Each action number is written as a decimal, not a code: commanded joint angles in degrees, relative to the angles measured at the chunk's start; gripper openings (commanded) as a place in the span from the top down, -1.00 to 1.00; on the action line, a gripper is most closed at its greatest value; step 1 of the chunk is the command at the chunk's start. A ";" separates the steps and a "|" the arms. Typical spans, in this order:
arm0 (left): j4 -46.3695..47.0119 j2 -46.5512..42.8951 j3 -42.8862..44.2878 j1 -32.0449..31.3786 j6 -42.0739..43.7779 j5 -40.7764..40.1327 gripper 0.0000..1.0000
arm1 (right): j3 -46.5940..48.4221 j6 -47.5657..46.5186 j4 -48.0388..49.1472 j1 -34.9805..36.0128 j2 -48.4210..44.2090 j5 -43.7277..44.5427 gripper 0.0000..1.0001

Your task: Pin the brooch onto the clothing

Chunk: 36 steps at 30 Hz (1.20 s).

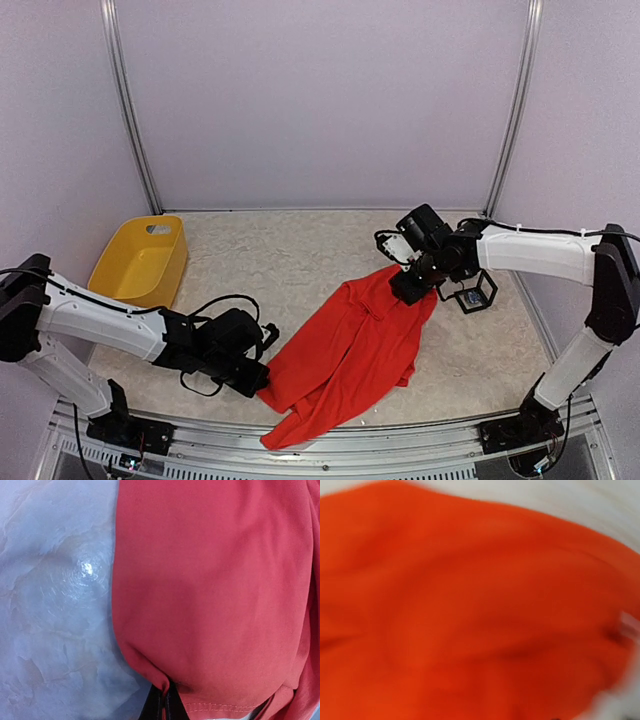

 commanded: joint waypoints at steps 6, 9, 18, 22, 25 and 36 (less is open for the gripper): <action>-2.50 -2.76 0.42 0.16 0.44 -3.17 1.00 | 2.31 -7.66 11.50 4.90 11.72 -11.08 0.06; -2.81 -3.25 -0.08 0.20 0.24 -3.71 1.00 | 2.51 -6.30 11.93 4.97 14.92 -6.94 0.18; -3.61 -3.31 0.31 0.21 1.12 -4.07 1.00 | 0.25 -2.13 18.11 4.84 15.09 4.68 0.59; -3.93 -4.47 0.14 0.35 1.27 -4.73 1.00 | 0.08 -0.95 18.73 3.87 14.03 5.43 0.70; -4.62 -5.18 0.41 0.65 1.56 -5.64 1.00 | 0.72 0.60 17.80 2.51 14.49 4.82 1.00; -27.51 -16.86 23.66 0.58 7.08 -31.45 1.00 | 14.08 -4.57 4.92 2.33 -9.55 7.69 1.00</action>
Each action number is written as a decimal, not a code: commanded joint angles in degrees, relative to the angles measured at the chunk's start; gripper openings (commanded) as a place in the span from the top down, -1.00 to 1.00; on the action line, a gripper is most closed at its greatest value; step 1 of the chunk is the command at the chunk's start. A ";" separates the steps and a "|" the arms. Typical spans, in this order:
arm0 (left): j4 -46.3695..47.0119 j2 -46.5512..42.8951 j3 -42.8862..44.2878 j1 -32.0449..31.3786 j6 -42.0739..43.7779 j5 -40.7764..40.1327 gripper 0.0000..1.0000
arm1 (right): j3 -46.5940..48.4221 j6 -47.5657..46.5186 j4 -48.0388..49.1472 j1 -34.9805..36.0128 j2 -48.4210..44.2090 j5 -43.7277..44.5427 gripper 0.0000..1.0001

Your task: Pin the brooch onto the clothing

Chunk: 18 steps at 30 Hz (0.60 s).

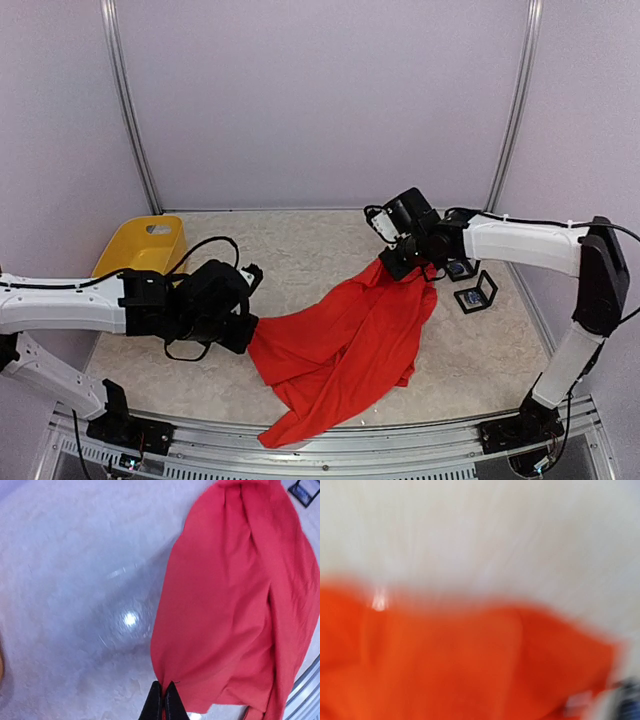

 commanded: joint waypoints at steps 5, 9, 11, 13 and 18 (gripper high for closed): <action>-17.89 -11.09 26.72 -0.38 11.99 -24.95 1.00 | 15.08 -8.25 -0.96 0.57 -32.73 -4.02 1.00; -21.31 -11.86 40.38 -3.47 17.30 -31.74 1.00 | 24.98 -10.15 -6.12 0.59 -35.77 -8.30 1.00; -22.03 -11.86 46.01 -7.45 18.82 -33.62 1.00 | 30.53 -10.67 -10.70 0.59 -34.95 -11.75 1.00; -21.51 -12.46 49.22 -11.12 20.34 -35.67 1.00 | 35.35 -11.32 -14.47 0.60 -34.29 -16.36 1.00; -21.65 -13.53 53.41 -12.75 20.81 -36.62 1.00 | 41.75 -10.48 -20.02 0.61 -32.57 -18.09 1.00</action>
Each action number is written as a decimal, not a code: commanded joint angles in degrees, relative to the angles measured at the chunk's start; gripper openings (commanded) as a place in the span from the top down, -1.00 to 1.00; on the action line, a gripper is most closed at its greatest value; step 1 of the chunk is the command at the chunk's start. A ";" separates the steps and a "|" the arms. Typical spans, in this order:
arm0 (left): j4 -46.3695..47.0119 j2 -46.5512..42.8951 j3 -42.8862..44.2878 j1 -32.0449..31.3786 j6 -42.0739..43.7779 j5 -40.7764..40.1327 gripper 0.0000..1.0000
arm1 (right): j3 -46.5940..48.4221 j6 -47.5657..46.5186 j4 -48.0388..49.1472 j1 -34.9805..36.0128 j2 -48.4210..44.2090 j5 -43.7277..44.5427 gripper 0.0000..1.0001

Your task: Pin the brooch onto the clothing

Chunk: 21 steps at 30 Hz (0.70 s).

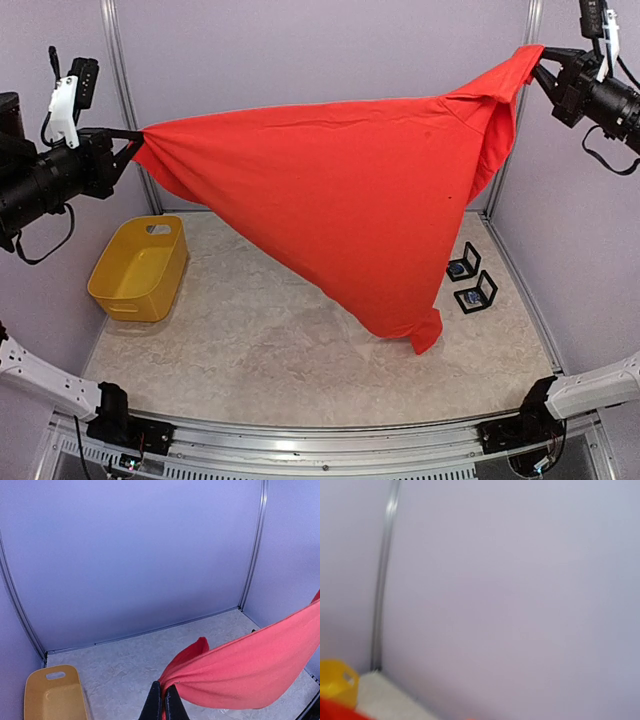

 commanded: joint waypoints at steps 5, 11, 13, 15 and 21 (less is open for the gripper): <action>-1.41 0.69 2.24 -0.58 3.71 -7.60 1.00 | 2.47 0.94 -9.89 0.27 3.03 -2.80 1.00; 8.14 3.01 -0.44 6.56 14.03 -4.45 1.00 | 1.78 -3.69 -7.71 -0.08 9.60 11.05 1.00; 9.61 5.40 0.11 15.45 14.95 3.37 1.00 | 2.73 -5.27 -5.15 -2.21 13.19 12.92 1.00; 13.13 7.08 -0.61 23.62 16.79 10.16 1.00 | 4.57 -5.31 -1.63 -5.30 16.93 11.84 1.00; 15.74 16.67 5.67 36.69 18.70 20.17 1.00 | 18.52 -5.99 0.00 -12.31 27.31 8.51 1.00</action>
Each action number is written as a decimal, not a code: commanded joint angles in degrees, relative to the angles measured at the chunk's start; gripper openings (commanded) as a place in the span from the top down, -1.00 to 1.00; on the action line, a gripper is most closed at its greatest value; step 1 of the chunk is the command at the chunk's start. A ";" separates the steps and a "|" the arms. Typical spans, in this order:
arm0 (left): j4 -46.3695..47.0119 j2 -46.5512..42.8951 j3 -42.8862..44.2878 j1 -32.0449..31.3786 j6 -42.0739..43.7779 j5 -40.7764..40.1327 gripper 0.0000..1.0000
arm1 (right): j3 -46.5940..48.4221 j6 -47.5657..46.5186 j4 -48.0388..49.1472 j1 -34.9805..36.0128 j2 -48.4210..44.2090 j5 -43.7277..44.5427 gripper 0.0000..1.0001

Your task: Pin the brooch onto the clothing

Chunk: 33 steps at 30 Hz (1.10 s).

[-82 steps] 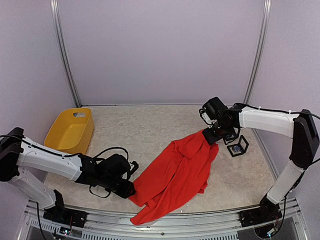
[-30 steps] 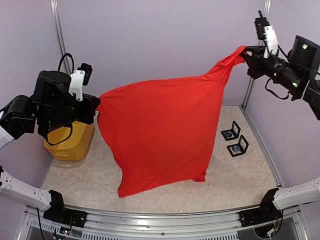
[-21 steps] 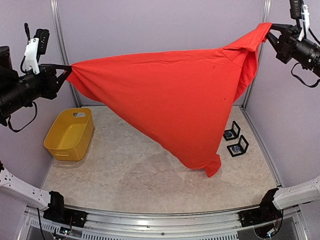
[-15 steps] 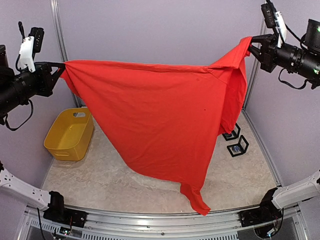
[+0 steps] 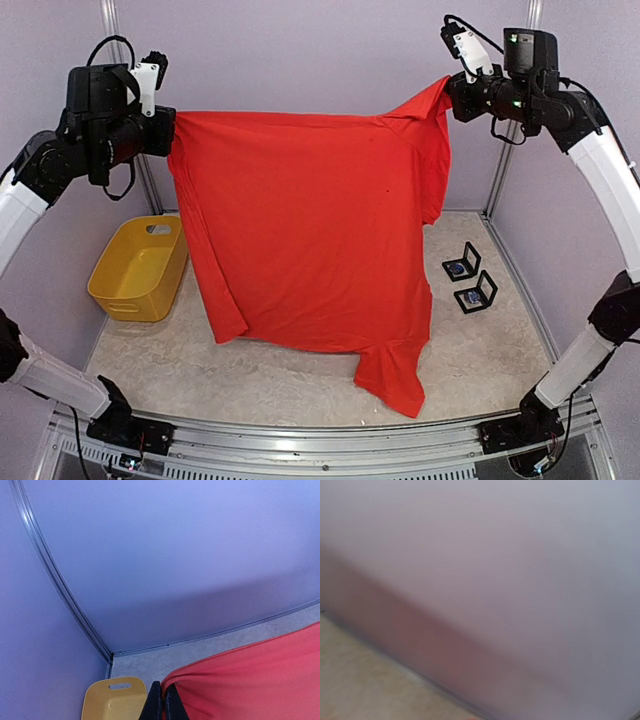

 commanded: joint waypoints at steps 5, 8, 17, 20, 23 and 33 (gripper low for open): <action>7.32 4.43 4.90 3.63 3.25 10.52 1.00 | 11.25 -2.31 3.54 -2.52 2.17 -10.57 1.00; 7.44 0.56 2.85 0.09 3.73 7.35 1.00 | 10.76 -1.62 1.13 -2.55 -2.07 -20.13 1.00; 5.81 -21.64 -7.15 -12.99 -2.42 5.17 1.00 | 7.20 6.85 -4.08 -2.49 -16.95 -49.41 1.00; 4.78 -25.17 -7.62 -12.98 -4.13 7.56 1.00 | 6.65 8.36 -5.20 -2.49 -18.98 -47.74 1.00; -0.16 -23.71 -6.17 -12.95 -4.91 6.91 1.00 | 5.02 8.74 -5.85 -2.49 -19.24 -45.98 1.00; -1.17 -11.58 -18.87 -3.69 -7.72 14.77 1.00 | -21.91 9.32 -0.57 -2.49 -15.43 -27.69 1.00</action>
